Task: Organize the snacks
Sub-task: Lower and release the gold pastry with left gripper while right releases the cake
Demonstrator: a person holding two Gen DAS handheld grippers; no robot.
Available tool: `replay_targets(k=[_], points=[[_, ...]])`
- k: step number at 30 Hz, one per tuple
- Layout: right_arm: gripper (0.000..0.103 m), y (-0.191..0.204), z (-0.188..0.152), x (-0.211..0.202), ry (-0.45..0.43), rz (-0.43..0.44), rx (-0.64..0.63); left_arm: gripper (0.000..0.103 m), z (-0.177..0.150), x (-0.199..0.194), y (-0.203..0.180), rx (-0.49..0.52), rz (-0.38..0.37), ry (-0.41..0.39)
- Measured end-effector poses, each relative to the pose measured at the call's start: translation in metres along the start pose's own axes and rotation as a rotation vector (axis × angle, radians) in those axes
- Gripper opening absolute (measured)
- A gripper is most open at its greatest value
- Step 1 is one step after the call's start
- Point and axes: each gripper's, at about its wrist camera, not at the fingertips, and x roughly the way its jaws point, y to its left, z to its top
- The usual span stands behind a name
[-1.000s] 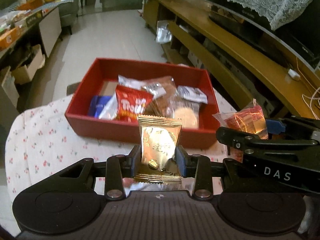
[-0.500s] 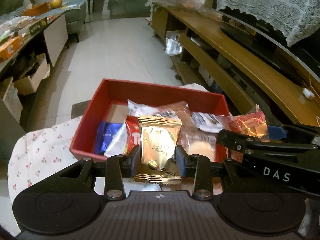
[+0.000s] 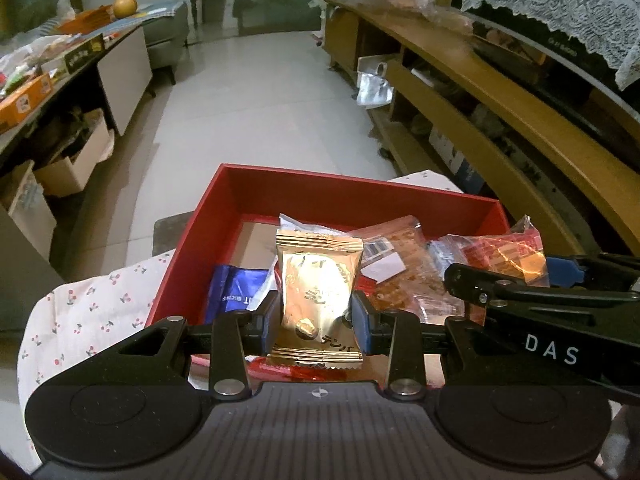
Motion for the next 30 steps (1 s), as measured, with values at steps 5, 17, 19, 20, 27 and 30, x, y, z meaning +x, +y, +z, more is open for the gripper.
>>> replay_targets(k=[5,17,19,20,27,30], points=[[0.085,0.001,-0.003,0.014,0.019,-0.007,-0.009,0.044,-0.003,0.012,0.002,0.004,0.022,0.017],[0.086,0.004,-0.009,0.032,0.048,-0.038,-0.038,0.044,-0.009,0.026,-0.002,0.029,0.058,0.044],[0.086,0.004,-0.010,0.034,0.052,-0.041,-0.042,0.044,-0.010,0.028,-0.002,0.032,0.061,0.049],[0.086,0.004,-0.011,0.035,0.053,-0.043,-0.044,0.044,-0.011,0.028,-0.002,0.034,0.062,0.050],[0.086,0.004,-0.013,0.036,0.052,-0.054,-0.051,0.044,-0.012,0.029,-0.005,0.048,0.071,0.048],[0.086,0.005,-0.013,0.038,0.051,-0.059,-0.056,0.044,-0.012,0.031,-0.007,0.055,0.077,0.047]])
